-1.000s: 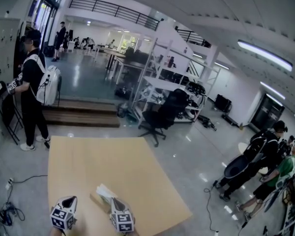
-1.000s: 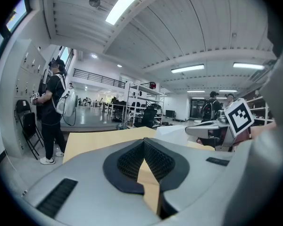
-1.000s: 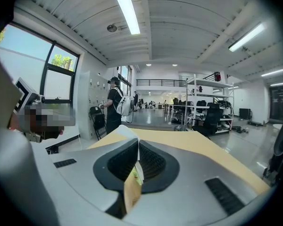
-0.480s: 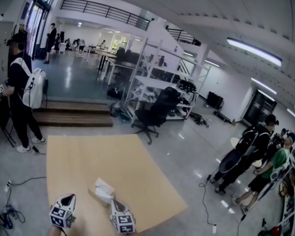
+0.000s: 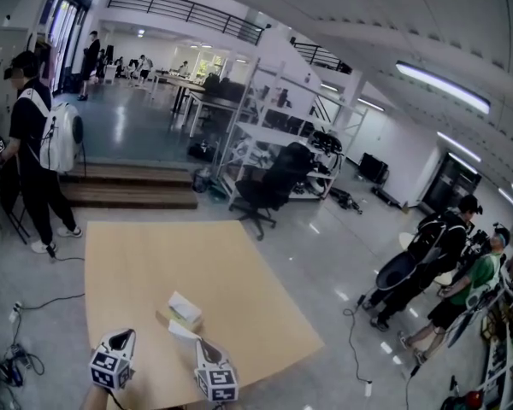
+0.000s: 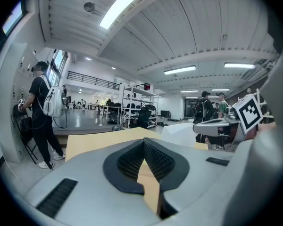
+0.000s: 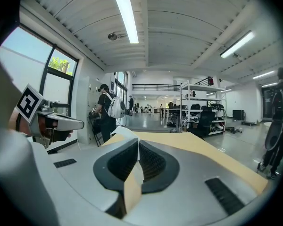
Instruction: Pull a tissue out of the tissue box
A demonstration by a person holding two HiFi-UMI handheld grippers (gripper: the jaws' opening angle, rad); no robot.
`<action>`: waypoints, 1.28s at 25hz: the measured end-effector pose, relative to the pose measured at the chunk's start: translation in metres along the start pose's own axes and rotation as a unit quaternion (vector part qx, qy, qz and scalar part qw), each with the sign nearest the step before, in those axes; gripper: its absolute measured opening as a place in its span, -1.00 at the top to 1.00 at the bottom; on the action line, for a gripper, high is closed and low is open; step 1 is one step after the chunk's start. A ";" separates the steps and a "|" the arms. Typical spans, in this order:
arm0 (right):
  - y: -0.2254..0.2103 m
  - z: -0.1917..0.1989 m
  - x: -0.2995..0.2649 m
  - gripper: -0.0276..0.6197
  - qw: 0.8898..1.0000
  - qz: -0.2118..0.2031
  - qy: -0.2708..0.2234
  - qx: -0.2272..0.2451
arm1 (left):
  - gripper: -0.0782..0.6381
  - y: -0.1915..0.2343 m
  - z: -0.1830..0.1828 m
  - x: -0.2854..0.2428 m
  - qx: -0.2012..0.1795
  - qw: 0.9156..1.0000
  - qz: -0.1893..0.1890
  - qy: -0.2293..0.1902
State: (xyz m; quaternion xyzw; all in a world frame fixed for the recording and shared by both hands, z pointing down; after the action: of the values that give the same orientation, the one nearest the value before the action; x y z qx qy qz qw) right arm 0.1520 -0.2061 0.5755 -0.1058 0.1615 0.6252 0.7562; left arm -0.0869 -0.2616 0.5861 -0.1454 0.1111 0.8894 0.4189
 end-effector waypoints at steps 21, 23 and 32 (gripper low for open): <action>0.000 0.002 0.025 0.90 0.999 -0.016 -0.021 -0.019 | 0.76 -0.013 -0.004 0.020 -0.009 1.000 -0.010 -0.010; 0.000 0.004 0.028 0.90 0.999 -0.018 -0.019 -0.019 | 0.76 -0.014 0.001 0.019 -0.010 1.000 -0.009 -0.007; -0.004 0.011 0.042 0.91 1.000 -0.020 -0.016 -0.013 | 0.76 -0.031 -0.001 0.024 -0.010 1.000 -0.010 -0.006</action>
State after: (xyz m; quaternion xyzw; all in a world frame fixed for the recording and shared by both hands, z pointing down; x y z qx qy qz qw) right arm 0.1640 -0.1649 0.5694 -0.1093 0.1392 0.6139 0.7693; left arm -0.0771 -0.2250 0.5739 -0.1449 0.0980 0.8874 0.4266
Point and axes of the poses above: the fingertips, and each gripper's own axes: x backward along the fingers, y to its left, z out of its underside, the point moved 7 cm from there along x, backward along the fingers, and after that the axes turned 9 degrees about y, right-handed, at the moved point
